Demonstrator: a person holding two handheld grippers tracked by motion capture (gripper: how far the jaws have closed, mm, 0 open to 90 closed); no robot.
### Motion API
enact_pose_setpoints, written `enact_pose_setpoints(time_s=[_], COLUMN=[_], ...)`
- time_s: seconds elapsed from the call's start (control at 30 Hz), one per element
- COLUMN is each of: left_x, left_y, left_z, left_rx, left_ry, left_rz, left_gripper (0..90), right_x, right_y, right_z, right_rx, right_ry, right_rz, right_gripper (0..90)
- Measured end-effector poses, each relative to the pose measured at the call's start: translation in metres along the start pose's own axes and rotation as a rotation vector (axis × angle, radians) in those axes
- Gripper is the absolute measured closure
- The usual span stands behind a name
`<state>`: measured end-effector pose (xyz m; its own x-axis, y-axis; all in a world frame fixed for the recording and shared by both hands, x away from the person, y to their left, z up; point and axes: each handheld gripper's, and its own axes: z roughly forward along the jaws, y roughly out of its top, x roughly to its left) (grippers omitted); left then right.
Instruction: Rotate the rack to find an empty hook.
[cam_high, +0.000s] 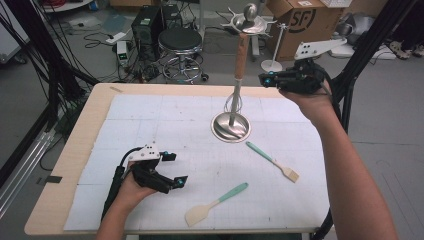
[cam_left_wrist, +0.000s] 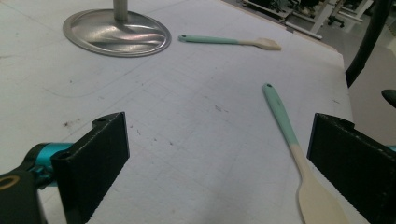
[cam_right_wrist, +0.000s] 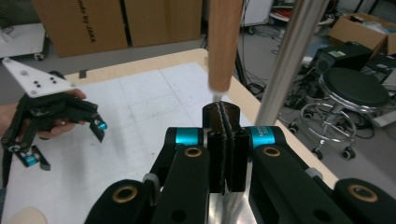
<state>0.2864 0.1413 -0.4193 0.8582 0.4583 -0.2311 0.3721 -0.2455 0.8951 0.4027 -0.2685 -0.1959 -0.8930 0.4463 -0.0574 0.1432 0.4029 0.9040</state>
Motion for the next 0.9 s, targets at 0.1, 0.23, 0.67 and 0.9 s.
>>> enact_pose_setpoints(time_s=[0.1,0.23,0.67,0.9], left_x=[0.001,0.001,-0.001,-0.001], left_y=[0.000,0.001,0.000,0.000], left_z=[-0.001,-0.001,0.000,0.000], left_rx=[-0.002,-0.004,-0.002,0.000], left_ry=[0.001,0.001,-0.007,-0.010], left_rz=[0.002,0.001,0.003,0.004], left_gripper=[6.3,6.2,6.2,6.2], right_x=[-0.004,-0.009,-0.023,-0.029], right_y=[0.010,0.020,0.050,0.056], right_z=[-0.004,-0.006,-0.018,-0.027], right_rx=[-0.006,-0.021,-0.042,-0.067], right_ry=[-0.012,-0.043,-0.103,-0.139], right_rz=[0.013,0.020,0.039,0.057], right_gripper=[89.5,89.5,89.5,89.5])
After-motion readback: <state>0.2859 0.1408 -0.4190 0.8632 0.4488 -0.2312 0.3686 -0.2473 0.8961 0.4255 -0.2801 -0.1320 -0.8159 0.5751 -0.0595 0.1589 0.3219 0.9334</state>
